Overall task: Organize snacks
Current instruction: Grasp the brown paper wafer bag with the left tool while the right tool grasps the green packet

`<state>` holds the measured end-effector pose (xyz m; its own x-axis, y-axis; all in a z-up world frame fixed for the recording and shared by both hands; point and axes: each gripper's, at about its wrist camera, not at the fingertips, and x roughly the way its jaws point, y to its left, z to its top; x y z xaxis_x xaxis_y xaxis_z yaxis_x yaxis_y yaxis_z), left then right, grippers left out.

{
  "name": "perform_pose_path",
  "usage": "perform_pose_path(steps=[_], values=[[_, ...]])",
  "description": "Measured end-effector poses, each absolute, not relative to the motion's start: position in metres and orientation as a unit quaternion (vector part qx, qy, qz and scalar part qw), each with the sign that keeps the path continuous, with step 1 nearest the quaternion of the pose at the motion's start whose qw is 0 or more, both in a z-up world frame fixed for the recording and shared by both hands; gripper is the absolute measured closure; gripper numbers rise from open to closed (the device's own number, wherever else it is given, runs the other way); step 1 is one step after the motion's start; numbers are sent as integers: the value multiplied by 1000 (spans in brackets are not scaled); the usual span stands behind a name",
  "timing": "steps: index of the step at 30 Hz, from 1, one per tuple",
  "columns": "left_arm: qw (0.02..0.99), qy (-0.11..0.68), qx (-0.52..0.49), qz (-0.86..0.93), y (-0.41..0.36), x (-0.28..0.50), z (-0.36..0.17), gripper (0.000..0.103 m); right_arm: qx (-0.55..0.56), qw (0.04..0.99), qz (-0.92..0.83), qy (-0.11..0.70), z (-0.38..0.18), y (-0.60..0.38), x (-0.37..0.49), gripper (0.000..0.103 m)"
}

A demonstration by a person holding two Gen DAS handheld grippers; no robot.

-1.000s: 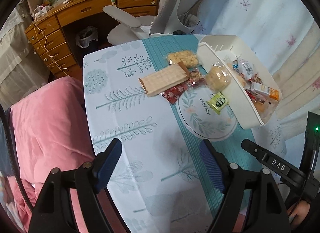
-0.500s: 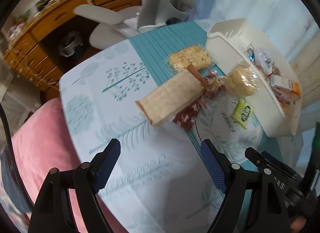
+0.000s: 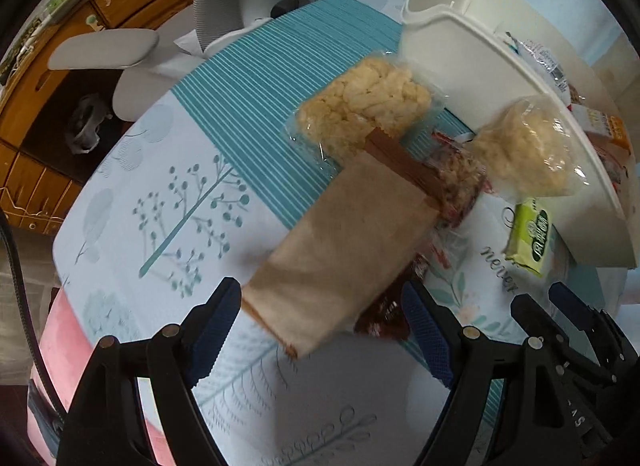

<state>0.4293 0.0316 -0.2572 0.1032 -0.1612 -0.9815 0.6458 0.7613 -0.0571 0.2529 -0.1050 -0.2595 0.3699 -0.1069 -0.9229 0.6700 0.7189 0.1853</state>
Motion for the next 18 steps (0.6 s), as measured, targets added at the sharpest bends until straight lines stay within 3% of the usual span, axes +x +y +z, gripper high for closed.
perform_pose_path(steps=[13, 18], values=[[723, 611, 126, -297, 34, 450, -279, 21, 173, 805, -279, 494, -275, -90, 279, 36], [740, 596, 104, -294, 38, 453, -281, 27, 152, 817, -280, 481, -276, -90, 287, 36]])
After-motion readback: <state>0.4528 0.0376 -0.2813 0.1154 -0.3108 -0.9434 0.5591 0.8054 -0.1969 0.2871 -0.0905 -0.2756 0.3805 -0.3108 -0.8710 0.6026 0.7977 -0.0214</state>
